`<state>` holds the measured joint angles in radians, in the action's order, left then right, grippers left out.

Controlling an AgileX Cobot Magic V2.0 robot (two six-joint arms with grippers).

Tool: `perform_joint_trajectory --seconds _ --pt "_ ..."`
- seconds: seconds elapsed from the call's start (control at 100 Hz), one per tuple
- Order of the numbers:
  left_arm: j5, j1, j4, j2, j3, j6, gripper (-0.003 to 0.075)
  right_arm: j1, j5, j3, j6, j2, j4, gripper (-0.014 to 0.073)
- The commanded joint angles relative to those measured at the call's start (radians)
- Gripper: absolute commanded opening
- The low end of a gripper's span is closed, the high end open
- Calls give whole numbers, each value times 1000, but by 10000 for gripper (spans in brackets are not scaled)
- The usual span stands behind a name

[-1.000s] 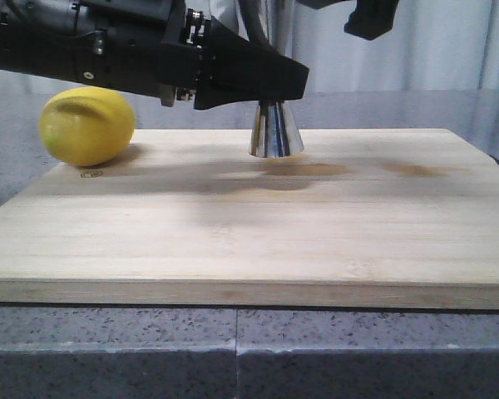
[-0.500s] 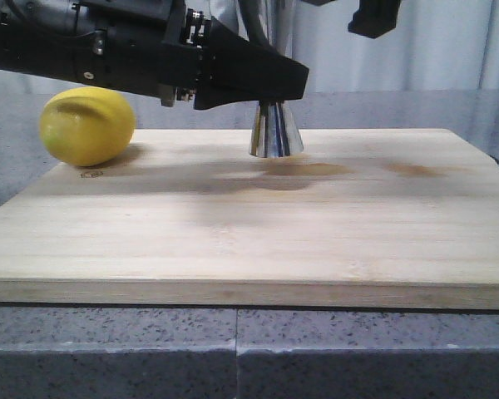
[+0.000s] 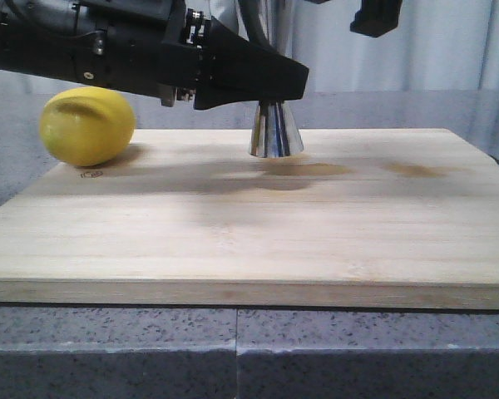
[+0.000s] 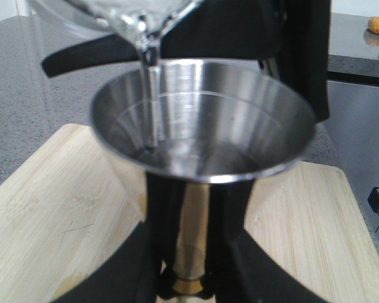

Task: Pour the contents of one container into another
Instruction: 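Tilt the beaker with the right gripper, pouring liquid into the jigger cup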

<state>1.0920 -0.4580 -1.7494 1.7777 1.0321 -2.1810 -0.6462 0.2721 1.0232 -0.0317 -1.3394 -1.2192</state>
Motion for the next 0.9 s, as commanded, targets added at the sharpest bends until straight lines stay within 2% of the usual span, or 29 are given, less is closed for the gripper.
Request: perform_joint_trajectory --seconds 0.0,0.71,0.78,0.89 --pt "68 -8 -67 -40 31 6 59 -1 -20 38 -1 30 -41 310" --pt "68 -8 -67 -40 31 6 59 -1 -21 38 -1 30 -73 310" --pt "68 -8 -67 -40 31 6 59 -1 -15 38 32 30 -62 310" --pt "68 -8 -67 -40 31 6 59 5 -8 38 177 30 -60 310"
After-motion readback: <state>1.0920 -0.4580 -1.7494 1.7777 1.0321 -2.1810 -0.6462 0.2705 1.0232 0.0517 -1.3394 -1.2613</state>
